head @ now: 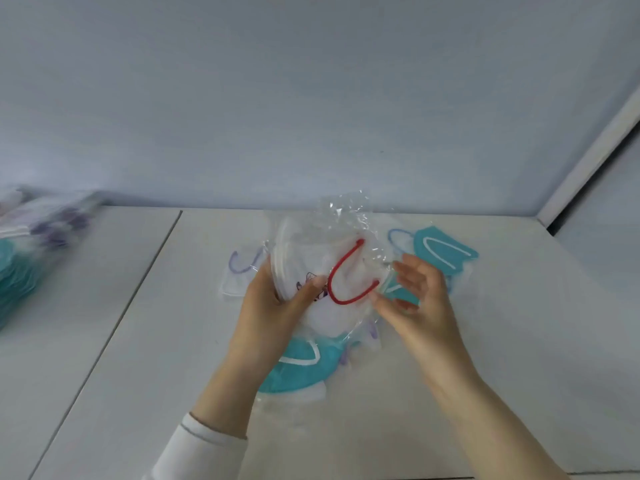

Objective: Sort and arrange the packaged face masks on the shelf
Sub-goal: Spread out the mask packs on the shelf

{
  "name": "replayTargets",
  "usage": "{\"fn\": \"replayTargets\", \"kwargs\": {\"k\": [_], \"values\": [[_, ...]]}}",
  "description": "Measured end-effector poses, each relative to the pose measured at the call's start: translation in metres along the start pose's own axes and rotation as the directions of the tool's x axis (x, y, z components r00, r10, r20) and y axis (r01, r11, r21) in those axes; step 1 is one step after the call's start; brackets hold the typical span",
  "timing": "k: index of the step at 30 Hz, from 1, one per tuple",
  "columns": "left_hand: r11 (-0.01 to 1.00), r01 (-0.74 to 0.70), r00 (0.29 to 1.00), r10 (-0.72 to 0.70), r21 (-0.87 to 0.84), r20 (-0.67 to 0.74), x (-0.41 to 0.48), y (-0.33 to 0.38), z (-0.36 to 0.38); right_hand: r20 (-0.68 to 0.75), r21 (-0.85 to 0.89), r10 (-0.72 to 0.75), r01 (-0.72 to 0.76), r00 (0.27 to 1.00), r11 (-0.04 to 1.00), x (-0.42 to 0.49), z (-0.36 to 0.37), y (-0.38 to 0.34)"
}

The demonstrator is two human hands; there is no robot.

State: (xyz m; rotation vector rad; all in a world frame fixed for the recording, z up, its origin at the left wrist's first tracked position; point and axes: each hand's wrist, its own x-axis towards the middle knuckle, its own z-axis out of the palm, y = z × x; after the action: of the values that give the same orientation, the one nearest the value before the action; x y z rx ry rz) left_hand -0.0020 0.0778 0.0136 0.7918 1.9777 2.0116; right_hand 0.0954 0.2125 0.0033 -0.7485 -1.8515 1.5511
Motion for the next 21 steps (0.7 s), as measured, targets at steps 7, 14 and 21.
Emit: {"fn": "replayTargets", "kwargs": {"k": [7, 14, 21], "values": [[0.994, -0.018, 0.985, -0.001, 0.108, 0.170, -0.018, 0.002, 0.043, 0.149, 0.004, -0.166, 0.167, 0.975, 0.986, -0.014, -0.054, 0.005], [0.995, -0.063, 0.994, 0.070, 0.076, -0.081, -0.075, 0.000, 0.086, 0.162, 0.223, -0.178, 0.140, 0.971, 0.965, -0.050, -0.083, 0.029], [0.998, -0.002, 0.992, 0.010, 0.060, -0.124, -0.104, -0.011, 0.093, 0.289, 0.076, -0.212, 0.199, 0.933, 0.977, -0.067, -0.095, 0.041]]}}
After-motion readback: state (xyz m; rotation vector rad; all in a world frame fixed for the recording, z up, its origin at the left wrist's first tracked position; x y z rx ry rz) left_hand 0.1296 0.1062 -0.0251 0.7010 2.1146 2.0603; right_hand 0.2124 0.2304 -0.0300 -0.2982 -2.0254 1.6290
